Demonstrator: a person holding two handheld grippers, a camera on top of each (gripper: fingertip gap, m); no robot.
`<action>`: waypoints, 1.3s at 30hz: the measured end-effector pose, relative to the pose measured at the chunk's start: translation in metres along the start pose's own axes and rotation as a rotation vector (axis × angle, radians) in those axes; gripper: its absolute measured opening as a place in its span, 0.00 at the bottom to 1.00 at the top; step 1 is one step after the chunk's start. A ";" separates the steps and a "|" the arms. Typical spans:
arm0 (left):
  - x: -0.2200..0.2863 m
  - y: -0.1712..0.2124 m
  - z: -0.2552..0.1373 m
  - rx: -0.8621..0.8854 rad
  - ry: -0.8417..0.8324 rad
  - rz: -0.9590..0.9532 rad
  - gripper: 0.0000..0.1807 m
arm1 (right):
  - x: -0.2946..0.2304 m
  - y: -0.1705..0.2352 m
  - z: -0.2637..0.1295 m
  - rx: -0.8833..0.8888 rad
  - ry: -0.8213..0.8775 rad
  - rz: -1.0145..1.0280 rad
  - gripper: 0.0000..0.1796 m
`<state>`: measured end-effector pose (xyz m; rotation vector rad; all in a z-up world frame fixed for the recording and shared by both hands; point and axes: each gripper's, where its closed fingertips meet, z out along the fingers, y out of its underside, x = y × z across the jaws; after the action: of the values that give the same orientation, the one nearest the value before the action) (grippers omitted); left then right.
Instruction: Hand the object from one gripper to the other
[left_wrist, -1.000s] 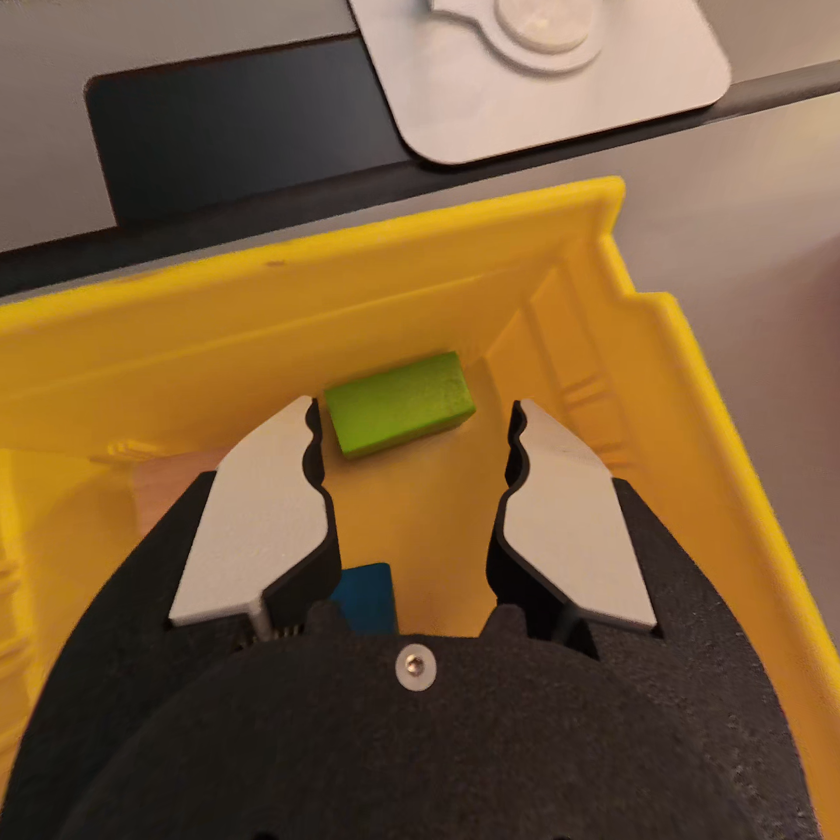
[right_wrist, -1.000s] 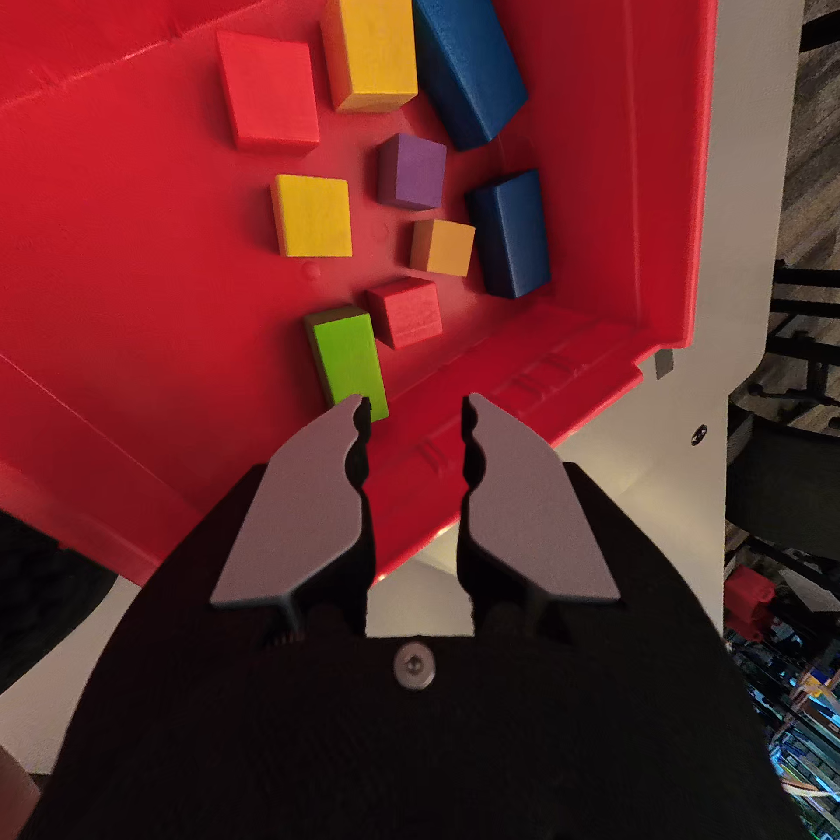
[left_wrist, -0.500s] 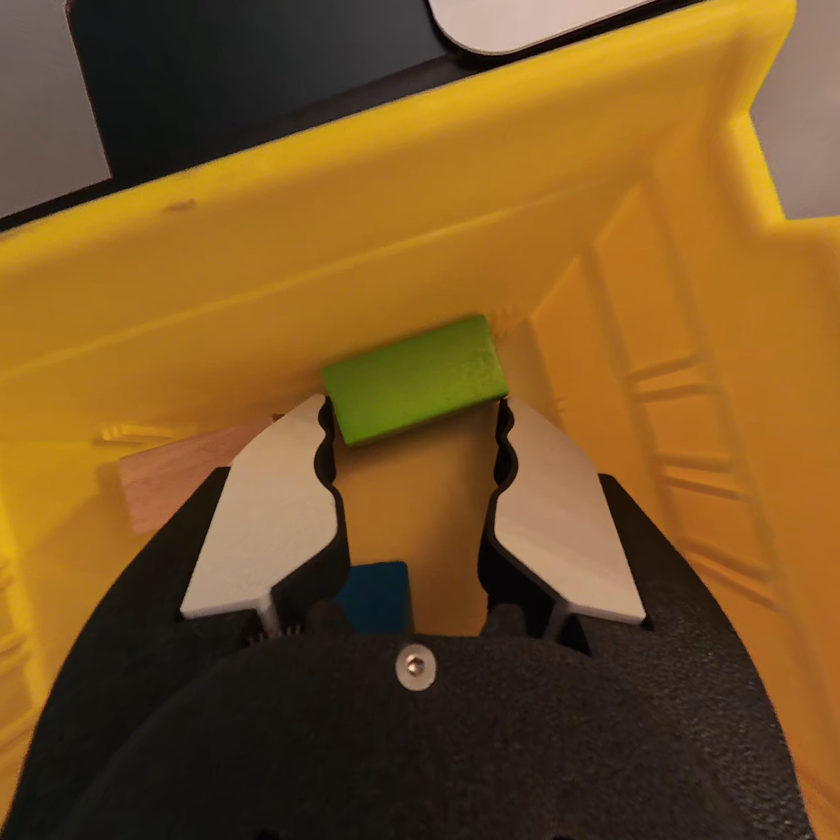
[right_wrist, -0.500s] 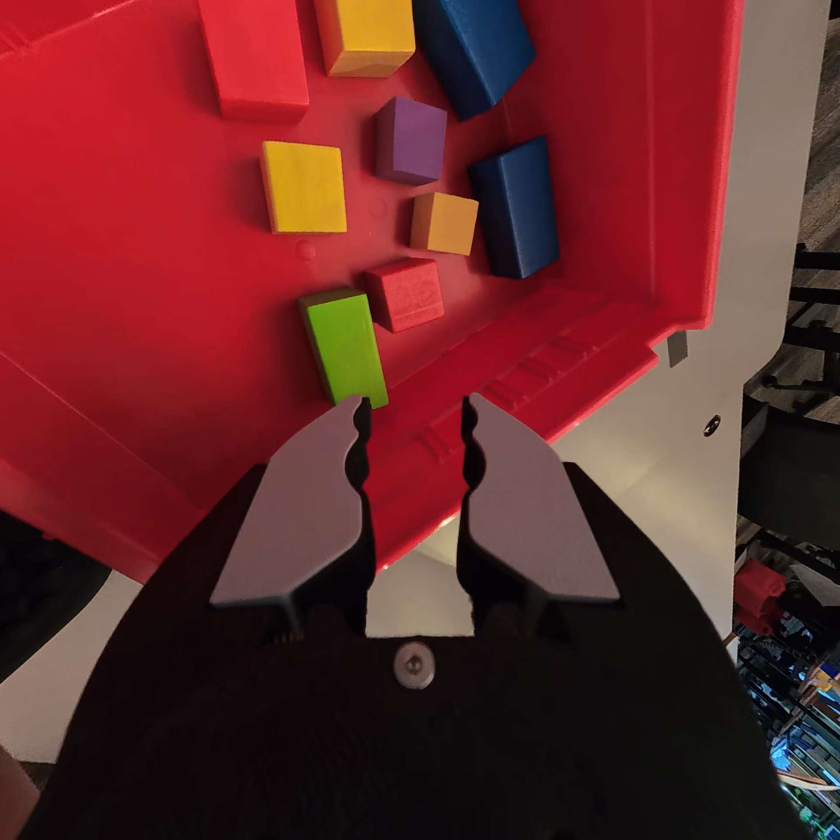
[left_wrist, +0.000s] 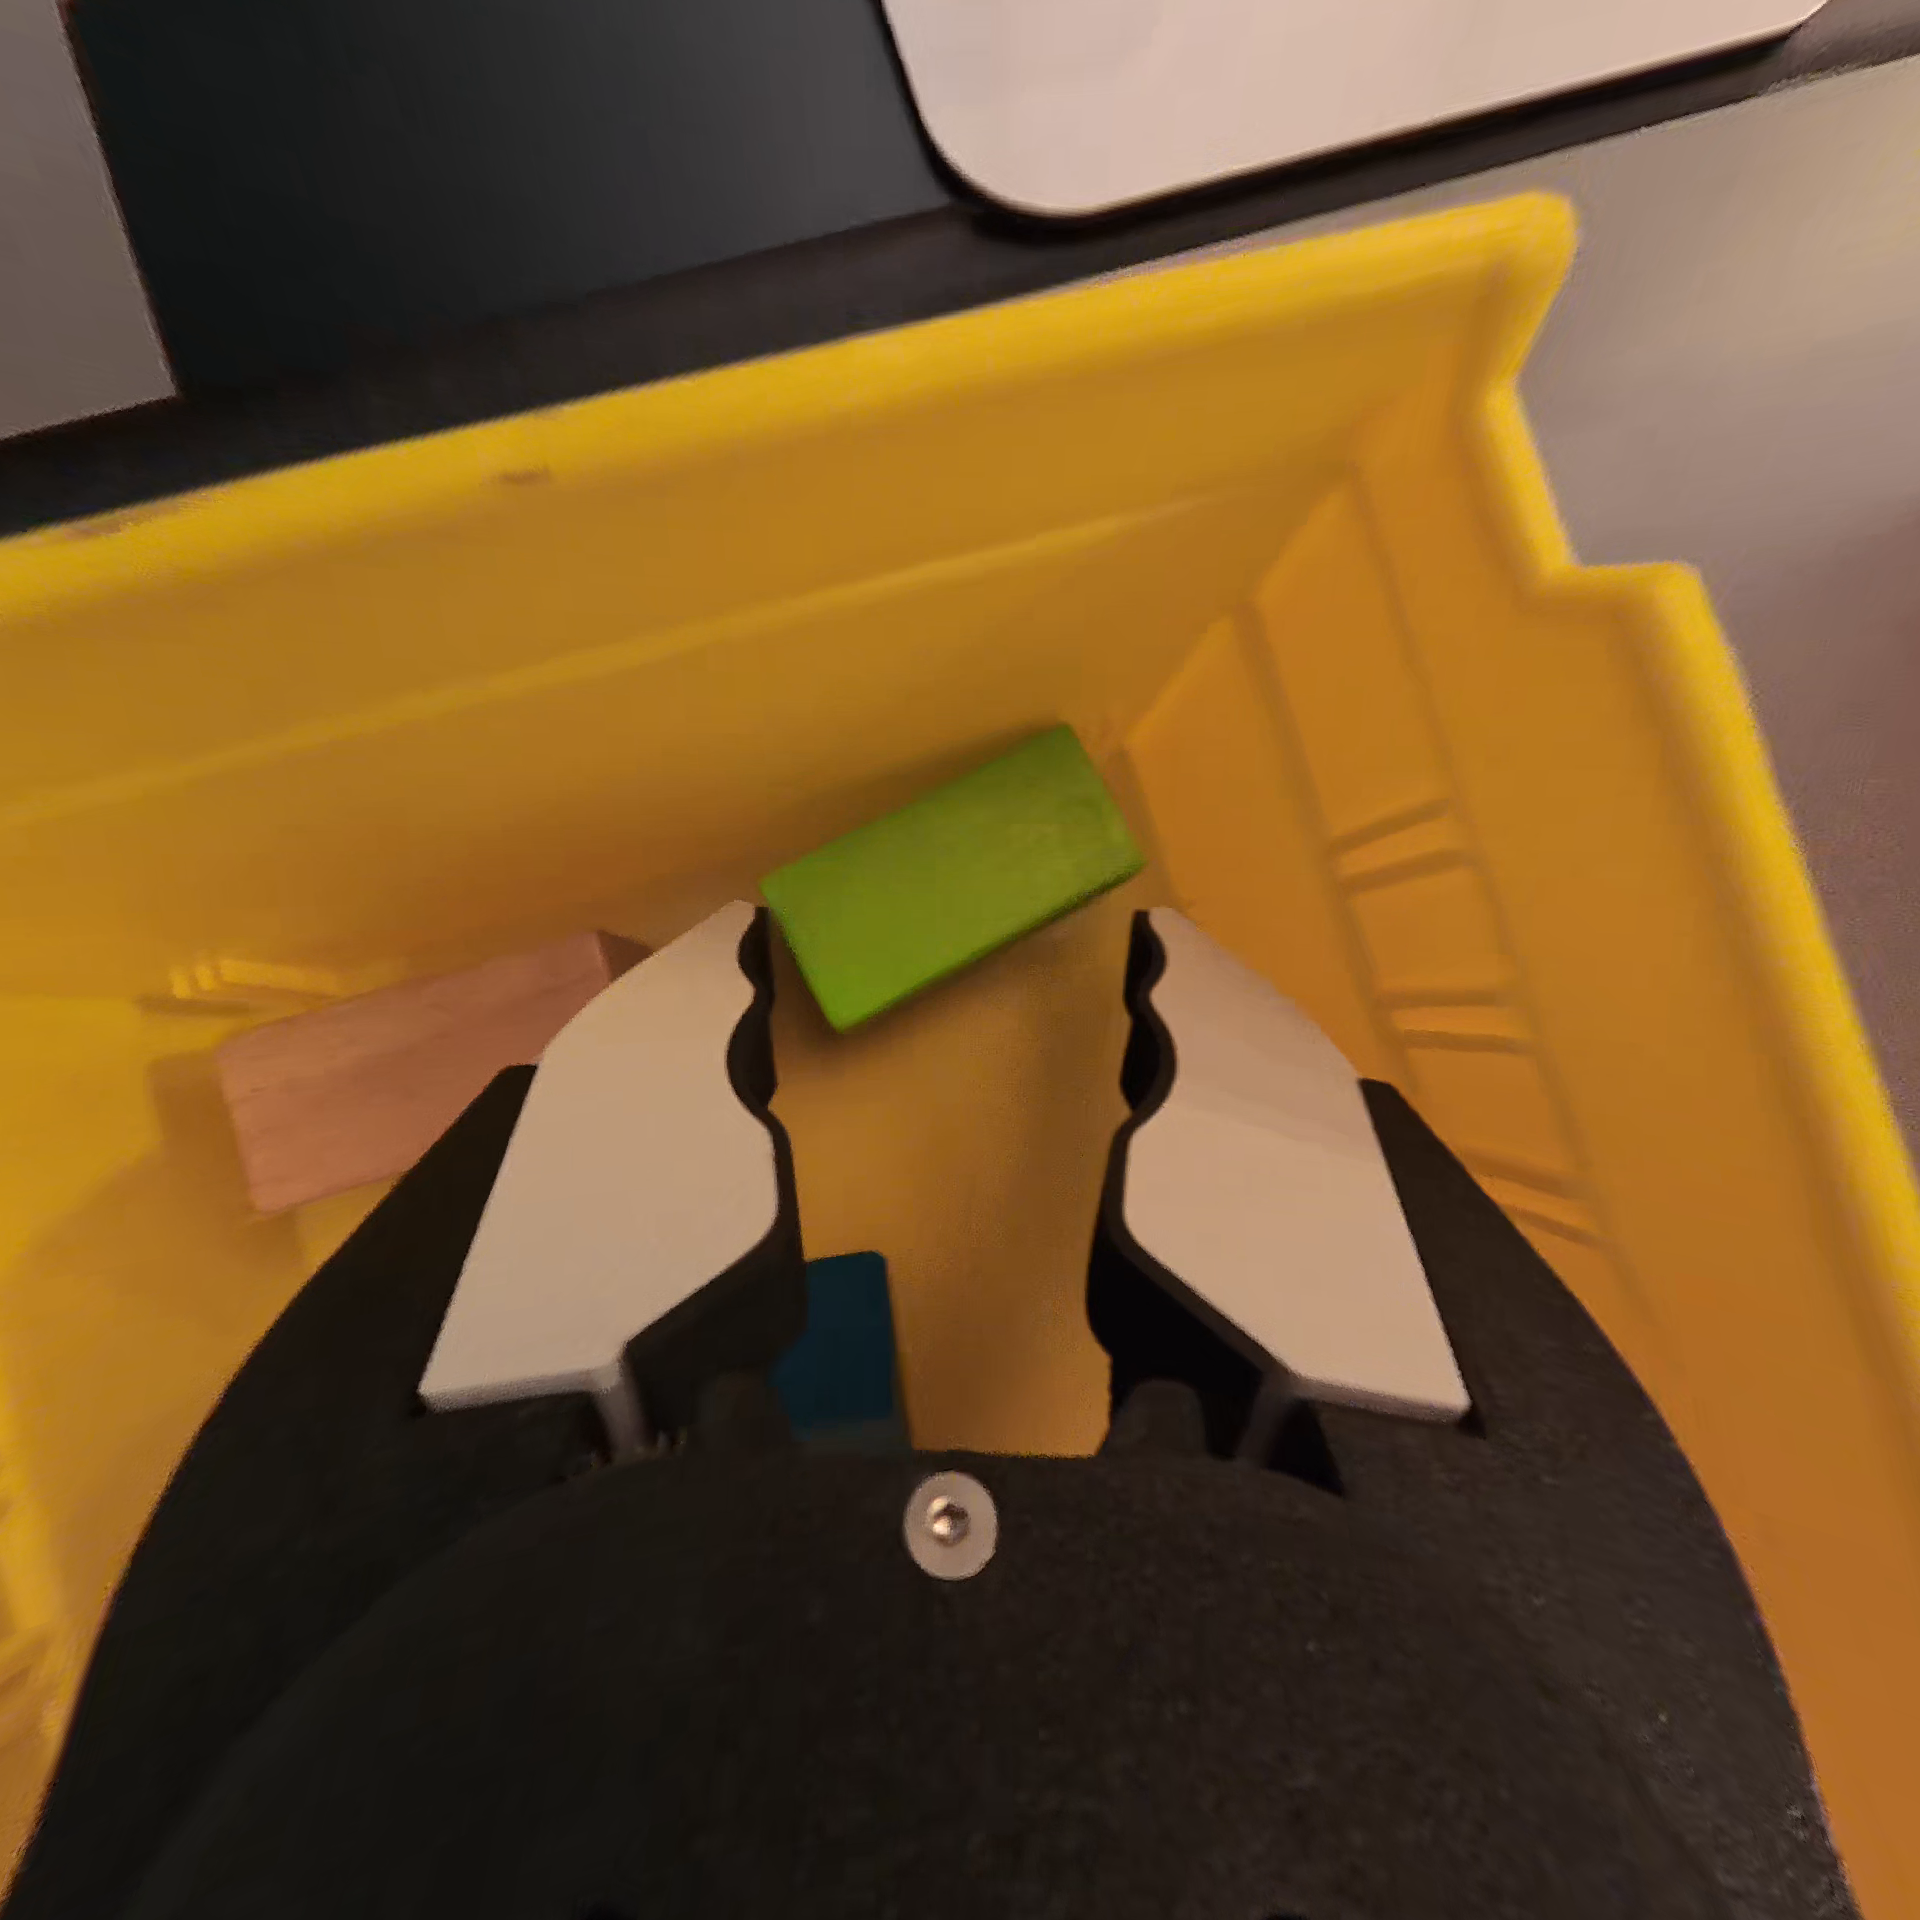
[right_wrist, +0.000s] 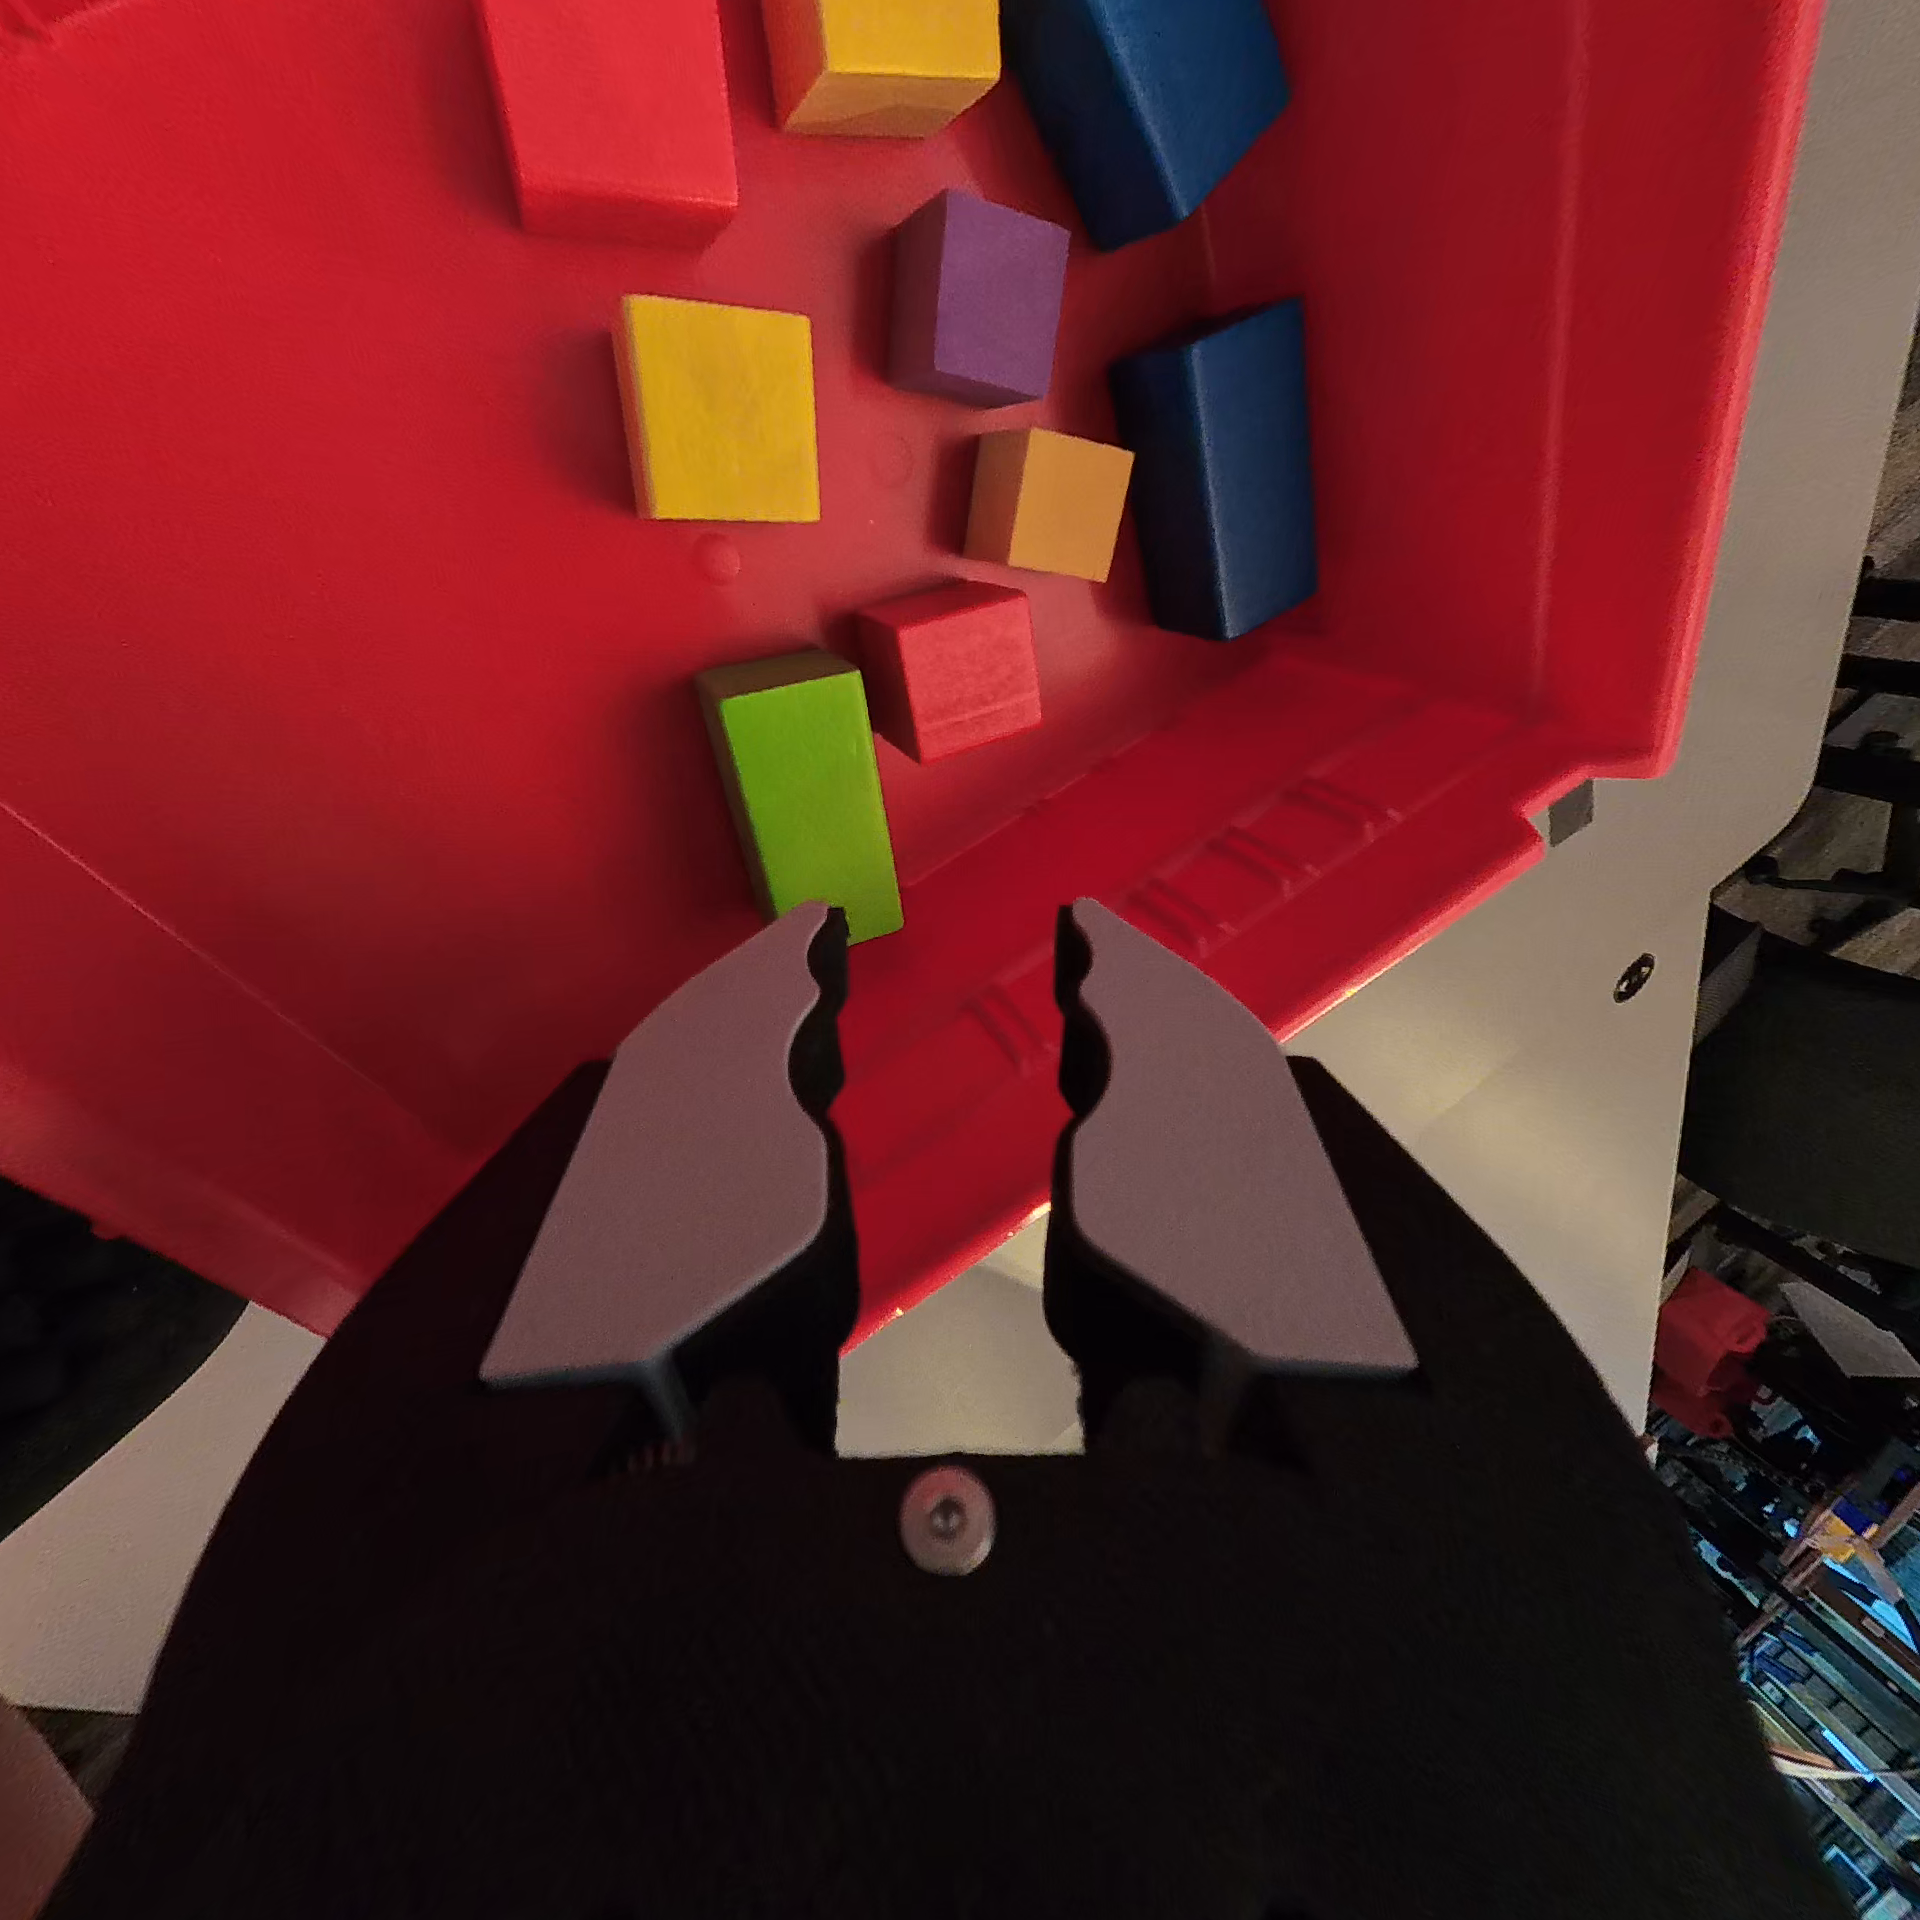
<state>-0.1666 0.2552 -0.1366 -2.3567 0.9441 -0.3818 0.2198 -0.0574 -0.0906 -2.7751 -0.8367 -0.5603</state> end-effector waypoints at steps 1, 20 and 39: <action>0.003 -0.001 0.000 0.002 0.002 -0.001 0.39 | 0.000 0.000 0.000 0.001 -0.002 0.002 0.22; -0.002 0.011 0.013 -0.206 -0.062 -0.110 0.35 | -0.008 0.002 0.007 -0.029 -0.053 -0.020 0.19; -0.004 0.003 -0.009 -0.136 -0.023 0.454 0.37 | -0.014 0.003 0.010 -0.041 -0.089 -0.033 0.18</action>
<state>-0.1748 0.2529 -0.1316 -2.1681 1.4887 -0.1114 0.2134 -0.0640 -0.1059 -2.8470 -0.9012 -0.4677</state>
